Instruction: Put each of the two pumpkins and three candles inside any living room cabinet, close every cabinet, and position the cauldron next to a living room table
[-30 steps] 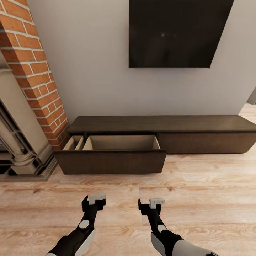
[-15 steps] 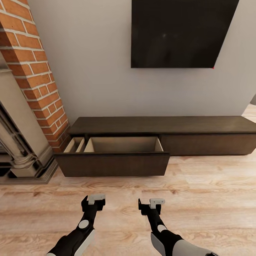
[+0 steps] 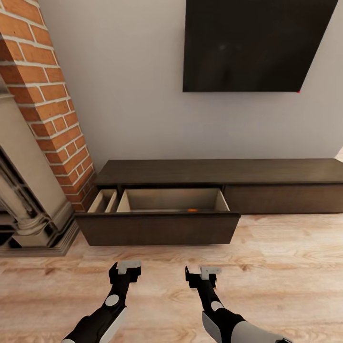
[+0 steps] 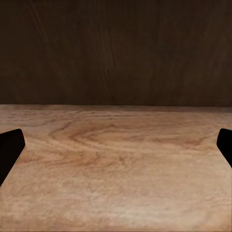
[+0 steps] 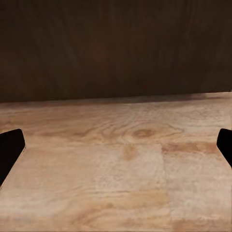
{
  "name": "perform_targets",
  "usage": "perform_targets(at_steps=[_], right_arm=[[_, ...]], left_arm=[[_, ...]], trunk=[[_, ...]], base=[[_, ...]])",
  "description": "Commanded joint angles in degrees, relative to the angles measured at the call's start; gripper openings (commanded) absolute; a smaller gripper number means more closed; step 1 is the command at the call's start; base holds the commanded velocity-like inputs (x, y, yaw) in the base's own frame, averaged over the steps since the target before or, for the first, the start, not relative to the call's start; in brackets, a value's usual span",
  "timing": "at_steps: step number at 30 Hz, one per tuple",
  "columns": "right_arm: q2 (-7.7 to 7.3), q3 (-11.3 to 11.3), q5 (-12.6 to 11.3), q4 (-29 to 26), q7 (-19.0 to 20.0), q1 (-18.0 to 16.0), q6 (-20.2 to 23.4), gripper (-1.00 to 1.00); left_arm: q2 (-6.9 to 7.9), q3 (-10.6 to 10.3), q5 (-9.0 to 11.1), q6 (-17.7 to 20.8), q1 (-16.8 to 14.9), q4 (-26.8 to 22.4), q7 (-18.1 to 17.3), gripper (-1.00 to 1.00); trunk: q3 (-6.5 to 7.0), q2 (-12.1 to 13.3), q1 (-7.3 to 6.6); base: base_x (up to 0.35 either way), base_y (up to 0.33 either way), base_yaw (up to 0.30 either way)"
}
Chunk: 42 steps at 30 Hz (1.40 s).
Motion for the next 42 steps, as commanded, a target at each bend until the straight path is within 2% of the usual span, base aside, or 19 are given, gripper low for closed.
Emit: perform_targets(at_steps=[1, 18, 35, 42], right_arm=[[0.01, 0.49, -0.09, 0.02, -0.47, -0.04, -0.11, 1.0], [-0.04, 0.36, -0.24, 0.05, -0.47, -0.04, -0.11, 1.0], [-0.08, 0.3, -0.35, 0.05, -0.47, -0.04, -0.11, 1.0], [-0.08, 0.29, -0.35, -0.01, -0.47, -0.04, -0.3, 1.0]], left_arm=[[0.07, -0.48, 0.6, -0.31, -0.07, 0.0, 0.41, 1.0], [0.06, -0.76, 0.59, -0.31, -0.07, 0.01, 0.41, 1.0], [0.16, -1.1, 0.59, -0.46, -0.07, -0.11, 0.58, 1.0], [0.14, -1.02, 0.59, -0.41, -0.07, -0.08, 0.58, 1.0]], trunk=[[-0.05, -0.02, 0.02], [-0.05, -0.02, 0.02], [-0.05, -0.02, 0.02], [-1.31, -2.83, 1.55]], base=[[0.262, 0.155, 0.0], [0.288, 0.045, 0.0], [0.022, 0.0, 0.0], [0.0, 0.0, 0.0]])
